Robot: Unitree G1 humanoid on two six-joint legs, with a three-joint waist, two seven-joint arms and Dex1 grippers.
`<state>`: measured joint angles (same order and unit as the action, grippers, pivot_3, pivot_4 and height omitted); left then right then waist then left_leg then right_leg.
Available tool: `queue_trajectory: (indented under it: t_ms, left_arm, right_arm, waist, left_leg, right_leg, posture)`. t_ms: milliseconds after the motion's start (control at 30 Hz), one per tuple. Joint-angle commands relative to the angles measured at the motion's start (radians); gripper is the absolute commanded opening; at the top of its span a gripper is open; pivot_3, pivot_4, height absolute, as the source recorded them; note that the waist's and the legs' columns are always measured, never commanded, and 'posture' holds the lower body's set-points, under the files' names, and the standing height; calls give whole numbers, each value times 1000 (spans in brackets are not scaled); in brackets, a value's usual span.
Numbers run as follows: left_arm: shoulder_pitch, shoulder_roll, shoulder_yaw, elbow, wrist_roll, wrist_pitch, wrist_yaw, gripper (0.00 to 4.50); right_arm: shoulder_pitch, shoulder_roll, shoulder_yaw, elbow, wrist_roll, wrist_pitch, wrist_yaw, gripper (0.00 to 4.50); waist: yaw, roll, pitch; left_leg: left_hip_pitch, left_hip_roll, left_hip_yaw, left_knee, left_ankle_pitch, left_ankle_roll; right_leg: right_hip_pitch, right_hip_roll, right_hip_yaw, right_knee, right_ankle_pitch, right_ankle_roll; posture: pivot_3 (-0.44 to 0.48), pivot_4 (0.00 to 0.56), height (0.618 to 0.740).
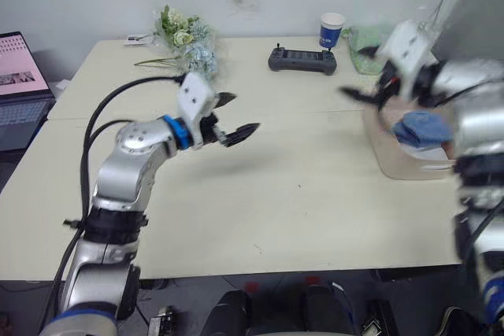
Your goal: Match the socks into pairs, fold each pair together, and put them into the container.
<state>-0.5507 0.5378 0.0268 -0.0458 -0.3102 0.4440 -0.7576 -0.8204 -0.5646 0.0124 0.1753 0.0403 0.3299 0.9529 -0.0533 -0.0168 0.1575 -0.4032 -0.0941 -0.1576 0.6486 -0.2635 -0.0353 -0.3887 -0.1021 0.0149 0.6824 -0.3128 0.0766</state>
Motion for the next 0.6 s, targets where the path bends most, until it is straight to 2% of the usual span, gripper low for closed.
queue_trajectory:
  t_ms: [33, 167, 367, 467, 600]
  left_arm:
    - [141, -48, 74, -99, -3, -18, 115, 4500]
    - [330, -129, 101, -172, 30, -80, 231, 4500]
    - [548, -209, 87, -235, 95, -178, 337, 4500]
    - [613, -219, 63, -243, 156, -171, 395, 4500]
    - [646, -234, 75, -270, 135, -165, 410, 4500]
  right_arm:
    - [144, 126, -15, -214, 40, 86, -178, 4468]
    - [328, 239, 40, -278, -7, 75, -319, 4468]
    - [556, 305, 49, -329, -60, -7, -486, 4468]
    - [619, 310, 39, -364, -64, -20, -528, 4468]
    - [651, 304, 40, -397, -47, -14, -540, 4468]
  waist:
    - [4, 0, 0]
    - [12, 0, -1]
    - [21, 0, -1]
    - [22, 1, -1]
    - [22, 0, -1]
  left_leg:
    - [0, 0, 0, 0, 0, 0]
    - [-1, -1, -1, 3, 0, 0]
    - [2, -1, 1, 1, 0, 0]
    - [3, -1, 2, -1, 0, 0]
    - [4, 0, 2, -1, 0, 0]
  right_leg:
    - [0, 0, 0, 0, 0, 0]
    - [0, -1, 0, 0, 0, 0]
    - [1, 0, 2, 2, 0, 0]
    - [1, 0, 3, 2, 0, 0]
    - [1, 1, 3, 3, 0, 0]
  posture:
    - [0, 150, 740]
    - [0, 150, 740]
    - [0, 150, 740]
    - [0, 150, 740]
    - [0, 150, 740]
